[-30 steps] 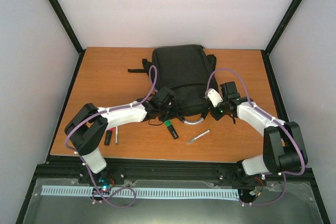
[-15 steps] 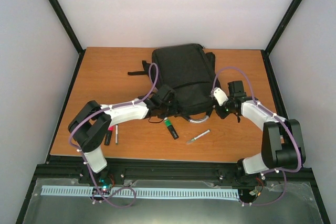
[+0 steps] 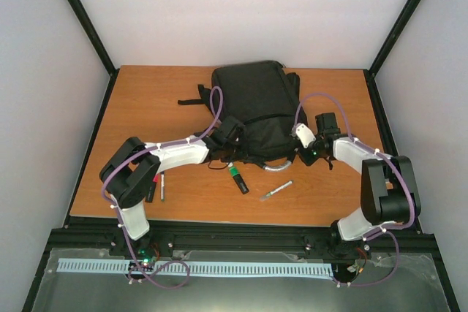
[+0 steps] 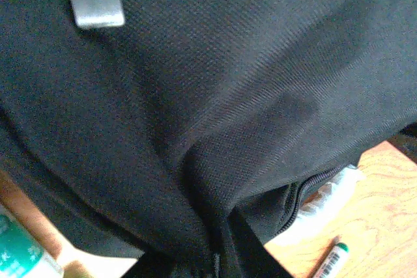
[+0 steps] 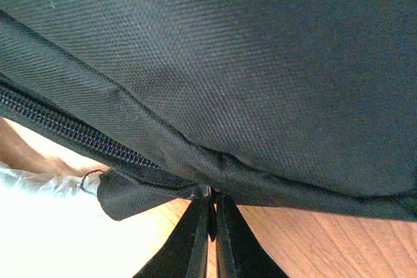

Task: Pack the student bag
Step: Zip the student bag at the center of the board.

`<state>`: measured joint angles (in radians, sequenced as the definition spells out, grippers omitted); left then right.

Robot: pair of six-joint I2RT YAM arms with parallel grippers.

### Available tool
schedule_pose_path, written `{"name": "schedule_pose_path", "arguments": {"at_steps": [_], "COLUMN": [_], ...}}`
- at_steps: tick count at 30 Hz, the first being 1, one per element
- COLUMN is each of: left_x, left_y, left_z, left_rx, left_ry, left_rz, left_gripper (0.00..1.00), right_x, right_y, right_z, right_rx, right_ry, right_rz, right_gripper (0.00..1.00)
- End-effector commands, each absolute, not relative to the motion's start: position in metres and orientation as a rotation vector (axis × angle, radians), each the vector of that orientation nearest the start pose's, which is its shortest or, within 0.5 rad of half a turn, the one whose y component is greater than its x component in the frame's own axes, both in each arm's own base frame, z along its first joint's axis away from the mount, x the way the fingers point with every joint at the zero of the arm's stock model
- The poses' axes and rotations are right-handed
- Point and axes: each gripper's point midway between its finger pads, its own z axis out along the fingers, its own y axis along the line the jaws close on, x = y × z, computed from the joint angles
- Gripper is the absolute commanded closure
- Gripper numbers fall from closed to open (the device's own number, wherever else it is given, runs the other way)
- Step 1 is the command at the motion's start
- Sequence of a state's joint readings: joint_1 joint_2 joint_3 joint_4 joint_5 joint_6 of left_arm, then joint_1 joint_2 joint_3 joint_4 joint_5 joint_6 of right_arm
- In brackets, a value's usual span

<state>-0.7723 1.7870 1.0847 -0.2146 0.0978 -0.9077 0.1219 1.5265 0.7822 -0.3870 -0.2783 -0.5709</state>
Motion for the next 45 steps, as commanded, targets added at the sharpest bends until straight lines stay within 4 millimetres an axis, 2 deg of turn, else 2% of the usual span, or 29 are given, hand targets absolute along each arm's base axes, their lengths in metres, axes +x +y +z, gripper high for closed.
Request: {"name": "schedule_pose_path", "arguments": {"at_steps": [1, 5, 10, 13, 17, 20, 23, 25, 27, 29, 32, 36, 45], "left_x": [0.326, 0.325, 0.322, 0.318, 0.312, 0.309, 0.306, 0.306, 0.307, 0.308, 0.308, 0.309, 0.307], "left_y": [-0.332, -0.312, -0.288, -0.28, -0.272, -0.267, -0.27, -0.271, -0.272, -0.273, -0.276, -0.276, -0.275], "left_z": [0.085, 0.093, 0.104, 0.104, 0.103, 0.105, 0.106, 0.105, 0.104, 0.103, 0.103, 0.103, 0.098], "left_rx": [-0.103, -0.087, -0.066, -0.042, -0.003, 0.008, 0.031, 0.029, 0.025, 0.019, 0.015, 0.007, -0.002], "left_ry": [2.6, 2.587, 2.58, 2.591, 2.61, 2.611, 2.615, 2.619, 2.618, 2.619, 2.619, 2.617, 2.629], "left_rz": [-0.781, -0.664, -0.615, -0.594, -0.573, -0.567, -0.595, -0.599, -0.601, -0.609, -0.624, -0.622, -0.624], "left_gripper": [0.99, 0.99, 0.99, 0.99, 0.99, 0.99, 0.99, 0.99, 0.99, 0.99, 0.99, 0.99, 0.99], "right_x": [0.334, 0.339, 0.345, 0.348, 0.354, 0.353, 0.336, 0.322, 0.31, 0.304, 0.305, 0.31, 0.314], "right_y": [0.081, 0.061, 0.028, 0.023, 0.026, 0.035, 0.061, 0.08, 0.095, 0.105, 0.109, 0.113, 0.132], "right_z": [0.034, 0.034, 0.043, 0.047, 0.051, 0.054, 0.078, 0.09, 0.093, 0.09, 0.077, 0.068, 0.065], "right_rx": [-0.93, -0.871, -0.827, -0.822, -0.799, -0.809, -0.877, -0.927, -0.964, -0.978, -0.968, -0.962, -1.026], "right_ry": [2.485, 2.521, 2.517, 2.508, 2.497, 2.479, 2.37, 2.308, 2.292, 2.316, 2.39, 2.413, 2.398], "right_rz": [0.212, 0.172, 0.097, 0.087, 0.116, 0.192, 0.338, 0.382, 0.407, 0.441, 0.478, 0.502, 0.449], "right_gripper": [0.97, 0.97, 0.97, 0.97, 0.97, 0.97, 0.97, 0.88, 0.73, 0.66, 0.62, 0.61, 0.6]}}
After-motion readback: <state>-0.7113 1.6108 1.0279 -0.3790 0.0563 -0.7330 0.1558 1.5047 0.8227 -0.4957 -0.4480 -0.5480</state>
